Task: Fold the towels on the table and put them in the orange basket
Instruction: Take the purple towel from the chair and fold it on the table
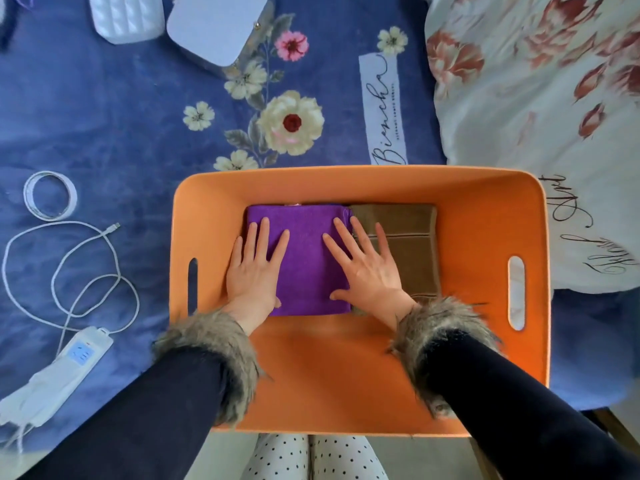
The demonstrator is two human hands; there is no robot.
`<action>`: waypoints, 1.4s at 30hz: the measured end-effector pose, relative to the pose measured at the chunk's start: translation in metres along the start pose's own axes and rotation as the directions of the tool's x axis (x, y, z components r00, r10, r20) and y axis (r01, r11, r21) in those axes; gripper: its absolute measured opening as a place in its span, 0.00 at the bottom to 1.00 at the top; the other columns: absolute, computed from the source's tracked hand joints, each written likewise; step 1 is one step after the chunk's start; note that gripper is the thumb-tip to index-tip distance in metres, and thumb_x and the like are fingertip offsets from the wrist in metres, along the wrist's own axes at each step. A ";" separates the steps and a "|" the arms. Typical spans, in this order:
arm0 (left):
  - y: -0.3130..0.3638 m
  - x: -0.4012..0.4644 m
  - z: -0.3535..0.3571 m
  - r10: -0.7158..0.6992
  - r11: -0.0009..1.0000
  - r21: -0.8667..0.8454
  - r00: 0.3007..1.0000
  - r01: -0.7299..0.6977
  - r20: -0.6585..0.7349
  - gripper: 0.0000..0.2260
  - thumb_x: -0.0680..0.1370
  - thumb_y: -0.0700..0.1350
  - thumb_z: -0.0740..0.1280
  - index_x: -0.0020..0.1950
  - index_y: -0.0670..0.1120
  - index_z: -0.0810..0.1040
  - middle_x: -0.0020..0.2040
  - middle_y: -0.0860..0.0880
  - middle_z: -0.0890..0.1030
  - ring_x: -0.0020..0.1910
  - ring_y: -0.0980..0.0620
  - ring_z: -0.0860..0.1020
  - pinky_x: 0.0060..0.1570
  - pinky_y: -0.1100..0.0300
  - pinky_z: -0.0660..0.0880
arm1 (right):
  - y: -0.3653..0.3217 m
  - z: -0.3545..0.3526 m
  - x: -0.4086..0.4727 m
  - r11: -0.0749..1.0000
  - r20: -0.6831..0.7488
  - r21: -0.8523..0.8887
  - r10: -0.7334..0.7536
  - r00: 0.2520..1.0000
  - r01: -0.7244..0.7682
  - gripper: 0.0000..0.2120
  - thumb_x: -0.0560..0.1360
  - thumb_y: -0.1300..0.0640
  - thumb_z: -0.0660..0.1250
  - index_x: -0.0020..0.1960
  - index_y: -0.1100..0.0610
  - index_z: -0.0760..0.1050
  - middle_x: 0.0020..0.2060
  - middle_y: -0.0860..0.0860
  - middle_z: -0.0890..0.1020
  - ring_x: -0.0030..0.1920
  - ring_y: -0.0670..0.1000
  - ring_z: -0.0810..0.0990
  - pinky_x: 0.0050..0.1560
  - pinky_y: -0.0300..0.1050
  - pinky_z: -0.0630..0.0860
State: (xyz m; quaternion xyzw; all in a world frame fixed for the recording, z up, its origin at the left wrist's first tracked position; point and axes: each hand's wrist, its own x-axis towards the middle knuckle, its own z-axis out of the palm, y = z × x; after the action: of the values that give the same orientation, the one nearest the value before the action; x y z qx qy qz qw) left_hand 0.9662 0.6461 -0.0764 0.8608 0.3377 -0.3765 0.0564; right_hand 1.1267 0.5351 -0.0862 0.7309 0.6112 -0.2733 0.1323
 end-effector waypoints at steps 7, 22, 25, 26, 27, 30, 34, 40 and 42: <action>0.002 -0.009 -0.010 0.020 0.992 -0.124 1.000 -0.017 0.018 0.49 0.71 0.56 0.71 0.76 0.51 0.36 0.76 0.42 0.34 0.75 0.43 0.36 0.73 0.47 0.43 | -0.010 -0.008 -0.003 1.000 -0.012 0.003 0.020 1.000 -0.020 0.45 0.71 0.38 0.65 0.77 0.49 0.42 0.76 0.54 0.40 0.76 0.57 0.37 0.70 0.65 0.34; 0.017 -0.158 -0.140 0.170 0.853 -0.383 0.883 -0.354 -0.436 0.27 0.80 0.56 0.56 0.76 0.49 0.56 0.77 0.46 0.53 0.76 0.47 0.53 0.71 0.52 0.57 | -0.026 -0.128 -0.204 0.870 -0.271 0.313 0.465 0.843 -0.380 0.35 0.75 0.40 0.59 0.76 0.46 0.48 0.76 0.51 0.54 0.76 0.54 0.50 0.73 0.57 0.48; 0.033 -0.188 -0.160 0.246 0.802 -0.375 0.829 -0.465 -0.503 0.26 0.80 0.56 0.56 0.76 0.48 0.57 0.77 0.46 0.54 0.76 0.47 0.54 0.71 0.52 0.56 | -0.035 -0.140 -0.254 0.783 -0.303 0.385 0.608 0.734 -0.489 0.35 0.75 0.40 0.58 0.76 0.46 0.47 0.76 0.49 0.54 0.76 0.54 0.51 0.72 0.59 0.50; 0.039 -0.197 -0.163 0.302 0.785 -0.343 0.802 -0.516 -0.516 0.27 0.80 0.56 0.56 0.76 0.48 0.56 0.77 0.46 0.54 0.76 0.48 0.53 0.71 0.52 0.56 | -0.040 -0.140 -0.271 0.748 -0.300 0.402 0.652 0.696 -0.527 0.35 0.76 0.39 0.57 0.76 0.46 0.45 0.76 0.49 0.54 0.76 0.54 0.52 0.73 0.60 0.50; 0.046 -0.206 -0.166 0.367 0.765 -0.298 0.767 -0.571 -0.526 0.27 0.80 0.56 0.56 0.76 0.49 0.56 0.77 0.47 0.54 0.76 0.48 0.53 0.71 0.53 0.55 | -0.045 -0.139 -0.288 0.705 -0.290 0.426 0.700 0.652 -0.568 0.34 0.76 0.38 0.56 0.76 0.45 0.45 0.76 0.49 0.54 0.76 0.54 0.51 0.73 0.60 0.49; 0.067 -0.234 -0.168 0.566 0.677 -0.132 0.627 -0.724 -0.535 0.27 0.80 0.56 0.55 0.76 0.49 0.55 0.77 0.47 0.54 0.76 0.49 0.52 0.72 0.54 0.54 | -0.070 -0.125 -0.340 0.526 -0.212 0.519 0.843 0.494 -0.674 0.33 0.77 0.36 0.51 0.76 0.46 0.43 0.77 0.50 0.51 0.76 0.53 0.49 0.73 0.59 0.47; 0.100 -0.280 -0.166 0.780 0.494 0.085 0.397 -0.865 -0.483 0.26 0.80 0.56 0.55 0.76 0.49 0.56 0.77 0.48 0.55 0.76 0.50 0.52 0.72 0.56 0.52 | -0.121 -0.097 -0.413 0.257 -0.095 0.611 0.963 0.253 -0.749 0.33 0.77 0.36 0.49 0.76 0.46 0.41 0.77 0.48 0.50 0.76 0.51 0.49 0.73 0.56 0.48; 0.155 -0.373 -0.143 0.941 0.158 0.273 0.060 -0.949 -0.334 0.26 0.79 0.52 0.62 0.74 0.45 0.63 0.74 0.43 0.63 0.74 0.44 0.60 0.70 0.51 0.59 | -0.214 -0.055 -0.507 -0.135 0.073 0.721 0.990 -0.120 -0.680 0.32 0.78 0.39 0.51 0.77 0.47 0.44 0.76 0.49 0.52 0.76 0.50 0.50 0.74 0.55 0.48; 0.169 -0.407 -0.126 0.963 0.042 0.324 -0.048 -0.945 -0.266 0.26 0.79 0.53 0.62 0.74 0.45 0.63 0.74 0.43 0.63 0.74 0.44 0.60 0.70 0.51 0.59 | -0.249 -0.040 -0.532 -0.246 0.132 0.733 0.966 -0.223 -0.634 0.31 0.78 0.39 0.51 0.76 0.47 0.44 0.76 0.49 0.52 0.76 0.50 0.50 0.74 0.55 0.47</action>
State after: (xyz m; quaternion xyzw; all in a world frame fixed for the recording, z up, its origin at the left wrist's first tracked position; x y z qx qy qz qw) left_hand 0.9494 0.3413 0.2659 0.9088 -0.3582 -0.0437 0.2096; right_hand 0.8401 0.1732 0.2800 0.9621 -0.2446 -0.0318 -0.1161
